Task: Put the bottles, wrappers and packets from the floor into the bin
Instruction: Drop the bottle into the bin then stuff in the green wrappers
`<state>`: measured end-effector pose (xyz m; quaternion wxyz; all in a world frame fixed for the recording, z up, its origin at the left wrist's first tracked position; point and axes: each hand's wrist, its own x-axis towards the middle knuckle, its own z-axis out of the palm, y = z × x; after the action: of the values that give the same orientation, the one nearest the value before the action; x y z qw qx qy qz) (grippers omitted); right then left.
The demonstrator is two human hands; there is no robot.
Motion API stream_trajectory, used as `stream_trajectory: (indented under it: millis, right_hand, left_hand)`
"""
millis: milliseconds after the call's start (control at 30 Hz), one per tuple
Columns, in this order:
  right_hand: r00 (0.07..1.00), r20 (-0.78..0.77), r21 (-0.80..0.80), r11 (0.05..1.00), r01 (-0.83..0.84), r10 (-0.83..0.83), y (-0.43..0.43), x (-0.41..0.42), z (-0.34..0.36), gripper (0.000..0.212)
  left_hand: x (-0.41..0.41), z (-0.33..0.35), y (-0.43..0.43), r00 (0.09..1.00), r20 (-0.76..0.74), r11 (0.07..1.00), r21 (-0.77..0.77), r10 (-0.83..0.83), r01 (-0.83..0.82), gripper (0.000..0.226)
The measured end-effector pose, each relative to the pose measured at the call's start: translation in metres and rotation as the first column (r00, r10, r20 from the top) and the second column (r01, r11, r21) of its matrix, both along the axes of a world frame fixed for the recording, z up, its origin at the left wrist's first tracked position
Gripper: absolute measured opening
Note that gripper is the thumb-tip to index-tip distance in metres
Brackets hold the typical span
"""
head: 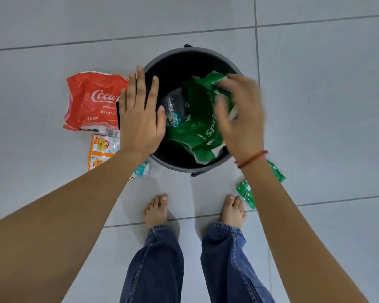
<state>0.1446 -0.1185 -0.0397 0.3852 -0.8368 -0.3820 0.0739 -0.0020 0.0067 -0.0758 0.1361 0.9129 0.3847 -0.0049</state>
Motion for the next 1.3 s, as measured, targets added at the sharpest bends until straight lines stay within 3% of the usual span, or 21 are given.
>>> stream_trajectory:
  millis: [67, 100, 167, 233, 300, 367, 433, 467, 600, 700, 800, 867, 933, 1000, 1067, 1167, 1233, 1300]
  right_hand:
    - [0.937, 0.027, 0.109, 0.933, 0.343, -0.348, -0.039, 0.004, -0.008, 0.021]
    - [0.893, -0.011, 0.044, 0.892, 0.451, -0.451, -0.059, 0.007, -0.022, 0.022]
    - [0.806, -0.113, -0.244, 0.803, 0.544, -0.581, -0.097, 0.006, -0.065, 0.03]
    - [0.703, -0.159, -0.616, 0.626, 0.478, -0.693, -0.13, -0.001, -0.109, 0.049]
    - [0.567, -0.172, -0.845, 0.417, 0.335, -0.805, -0.153, -0.014, -0.14, 0.074]
    - [0.404, -0.189, -0.925, 0.3, 0.233, -0.895, -0.164, -0.022, -0.16, 0.094]
    - [0.3, -0.203, -0.937, 0.274, 0.216, -0.932, -0.166, -0.028, -0.174, 0.096]
    - [0.328, -0.187, -0.937, 0.269, 0.225, -0.926, -0.164, -0.032, -0.18, 0.091]
    - [0.625, -0.023, -0.909, 0.277, 0.313, -0.78, -0.159, -0.036, -0.183, 0.058]
    - [0.679, -0.063, -0.851, 0.394, 0.346, -0.731, -0.148, -0.027, -0.164, 0.029]
    - [0.707, -0.132, -0.747, 0.539, 0.39, -0.695, -0.124, -0.008, -0.128, 0.027]
    - [0.716, -0.164, -0.544, 0.668, 0.509, -0.679, -0.103, 0.007, -0.099, 0.028]
    - [0.764, -0.143, -0.227, 0.773, 0.593, -0.629, -0.079, 0.018, -0.06, 0.024]
    - [0.826, -0.025, 0.067, 0.823, 0.564, -0.564, -0.057, 0.019, -0.014, 0.023]
    - [0.89, 0.053, 0.19, 0.88, 0.436, -0.453, -0.034, 0.007, 0.022, 0.022]
    - [0.986, 0.045, -0.052, 0.985, 0.162, -0.159, 0.003, -0.022, 0.026, 0.017]
    - [0.999, -0.017, -0.244, 0.97, 0.024, -0.029, 0.023, -0.036, 0.0, 0.012]
    - [0.997, -0.005, -0.474, 0.878, -0.07, 0.077, 0.034, -0.042, -0.038, 0.02]
  left_hand:
    - [0.0, 0.0, 0.0, 1.0, -0.009, 1.0, 0.006, -0.002, 0.002, 0.059]
    - [0.0, 0.001, 0.0, 1.0, -0.009, 1.0, 0.008, -0.001, 0.001, 0.059]
    - [0.0, 0.001, -0.001, 1.0, -0.004, 1.0, 0.014, -0.005, 0.005, 0.059]
    - [-0.001, 0.001, -0.001, 1.0, 0.001, 1.0, 0.03, -0.007, 0.007, 0.058]
    - [-0.001, -0.001, 0.0, 1.0, 0.007, 0.999, 0.046, -0.011, 0.011, 0.058]
    - [-0.002, -0.003, 0.0, 1.0, 0.023, 0.998, 0.054, -0.019, 0.018, 0.057]
    - [-0.002, -0.005, 0.001, 0.999, 0.034, 0.998, 0.054, -0.026, 0.024, 0.056]
    - [-0.002, -0.005, 0.001, 0.999, 0.036, 0.998, 0.056, -0.025, 0.023, 0.056]
    - [-0.002, -0.005, 0.0, 0.999, 0.043, 0.998, 0.06, -0.027, 0.024, 0.056]
    - [-0.002, -0.005, 0.0, 0.999, 0.037, 0.998, 0.055, -0.025, 0.023, 0.056]
    - [-0.002, -0.004, 0.0, 0.999, 0.033, 0.998, 0.053, -0.019, 0.018, 0.055]
    - [-0.002, -0.004, 0.0, 0.999, 0.04, 0.999, 0.05, -0.017, 0.015, 0.055]
    - [-0.002, -0.004, 0.0, 0.999, 0.044, 0.999, 0.048, -0.015, 0.012, 0.055]
    - [-0.001, -0.003, 0.0, 0.999, 0.045, 0.999, 0.033, -0.009, 0.008, 0.056]
    - [0.0, -0.002, 0.0, 0.999, 0.049, 1.0, 0.01, 0.002, -0.002, 0.056]
    - [-0.001, 0.0, 0.0, 0.999, 0.048, 1.0, -0.006, 0.01, -0.01, 0.056]
    - [0.0, 0.0, 0.0, 0.999, 0.052, 1.0, -0.016, 0.015, -0.014, 0.057]
    - [0.0, -0.001, -0.001, 0.999, 0.05, 1.0, -0.012, 0.018, -0.018, 0.057]
